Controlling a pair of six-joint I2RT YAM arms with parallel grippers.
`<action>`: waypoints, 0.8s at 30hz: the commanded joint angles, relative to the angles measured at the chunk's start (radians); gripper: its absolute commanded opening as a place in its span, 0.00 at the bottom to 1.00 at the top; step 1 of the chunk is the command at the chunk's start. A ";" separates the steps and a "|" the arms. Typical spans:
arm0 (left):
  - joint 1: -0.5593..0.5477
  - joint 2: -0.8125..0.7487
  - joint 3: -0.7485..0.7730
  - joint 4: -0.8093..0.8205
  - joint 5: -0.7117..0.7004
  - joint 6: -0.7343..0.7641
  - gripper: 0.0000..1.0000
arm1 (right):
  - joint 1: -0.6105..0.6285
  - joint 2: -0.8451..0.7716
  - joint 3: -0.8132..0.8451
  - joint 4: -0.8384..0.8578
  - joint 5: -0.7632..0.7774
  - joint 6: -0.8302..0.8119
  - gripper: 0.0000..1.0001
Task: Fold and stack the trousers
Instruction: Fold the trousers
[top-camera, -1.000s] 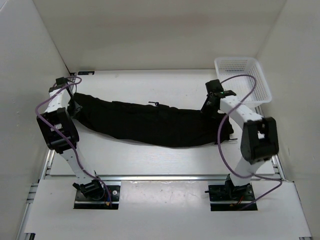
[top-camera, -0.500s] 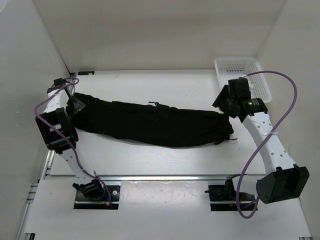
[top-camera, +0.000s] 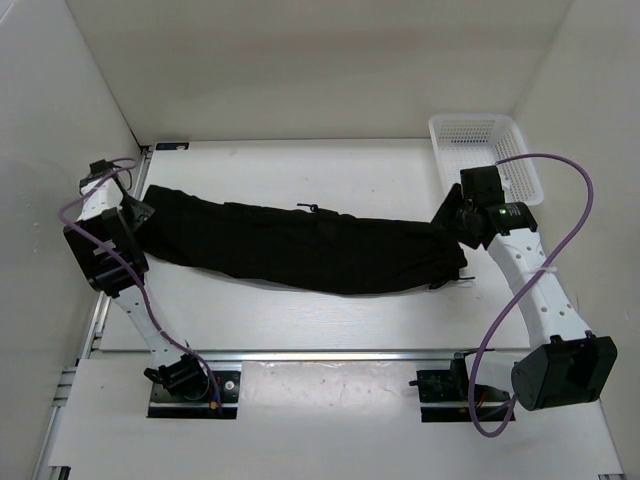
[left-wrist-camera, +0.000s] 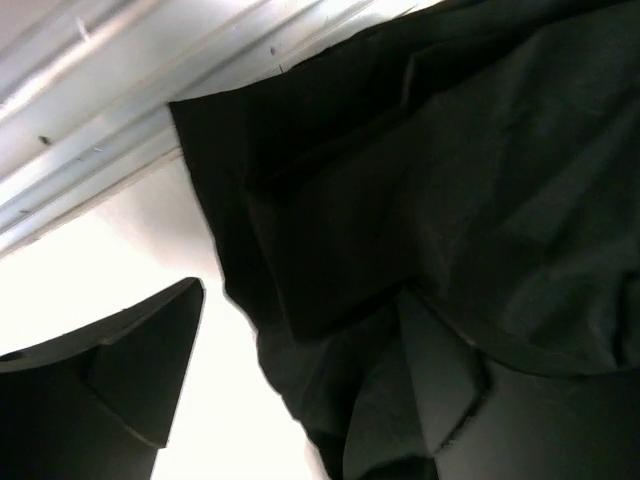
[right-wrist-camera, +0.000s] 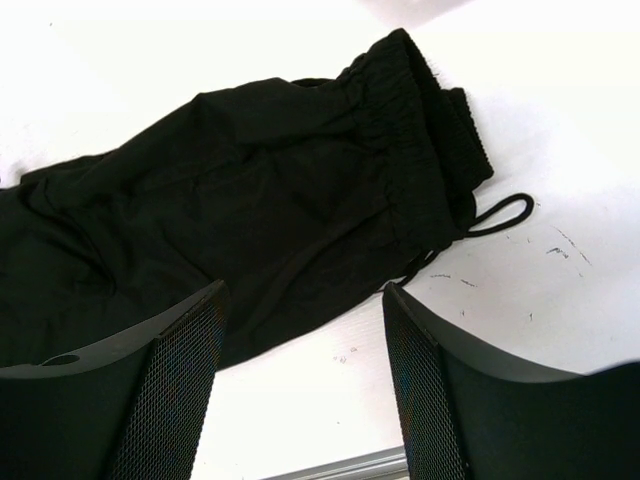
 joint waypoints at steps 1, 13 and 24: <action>-0.004 0.021 0.019 0.000 0.019 -0.032 0.87 | -0.002 -0.016 0.013 -0.006 -0.006 -0.020 0.68; -0.027 0.026 0.010 0.009 -0.034 -0.041 0.11 | -0.002 -0.025 0.031 -0.015 -0.006 -0.009 0.68; -0.211 -0.349 0.018 -0.041 -0.157 0.034 0.11 | -0.021 -0.062 0.022 -0.024 0.003 -0.009 0.68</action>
